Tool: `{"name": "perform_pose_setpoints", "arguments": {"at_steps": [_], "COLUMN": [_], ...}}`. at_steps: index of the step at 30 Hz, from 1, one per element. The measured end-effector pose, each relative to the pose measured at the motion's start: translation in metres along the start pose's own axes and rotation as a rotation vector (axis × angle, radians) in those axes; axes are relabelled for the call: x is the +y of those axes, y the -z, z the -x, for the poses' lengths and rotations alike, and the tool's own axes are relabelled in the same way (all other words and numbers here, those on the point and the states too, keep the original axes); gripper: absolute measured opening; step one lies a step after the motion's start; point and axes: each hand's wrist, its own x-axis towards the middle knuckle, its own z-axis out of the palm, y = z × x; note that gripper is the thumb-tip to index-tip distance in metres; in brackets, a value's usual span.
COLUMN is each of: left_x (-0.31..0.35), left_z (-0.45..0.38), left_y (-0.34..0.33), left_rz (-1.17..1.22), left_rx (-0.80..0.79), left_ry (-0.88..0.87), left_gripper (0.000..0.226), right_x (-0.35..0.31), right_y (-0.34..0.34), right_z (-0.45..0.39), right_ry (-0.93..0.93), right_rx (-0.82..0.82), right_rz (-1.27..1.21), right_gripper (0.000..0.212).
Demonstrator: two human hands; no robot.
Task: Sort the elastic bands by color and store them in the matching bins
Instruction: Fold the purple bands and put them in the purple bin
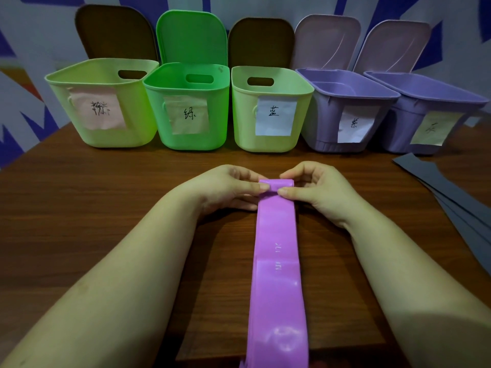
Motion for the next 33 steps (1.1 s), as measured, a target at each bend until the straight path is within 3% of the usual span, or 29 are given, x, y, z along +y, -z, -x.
{"name": "perform_pose_setpoints", "arguments": {"at_steps": [9,15,33], "left_x": [-0.0009,-0.0024,0.0009], "left_z": [-0.0005,-0.0013,0.0006], "left_y": [-0.0017,0.0003,-0.0028], "left_rz": [-0.020,-0.043,0.030], "left_rx": [0.053,0.063,-0.001], "left_ry": [-0.218,-0.246,-0.018], "left_gripper": [0.020,0.023,0.024], "right_x": [0.0005,0.0019,0.0054], "right_y": [0.0032,0.0008,0.0033], "right_z": [-0.0033,-0.0026,-0.0028], "right_ry": [-0.078,-0.093,-0.035], "right_rx": [-0.028,-0.123,-0.141], "right_rz": [-0.088,0.045,-0.054], "right_gripper": [0.022,0.016,0.024]}}
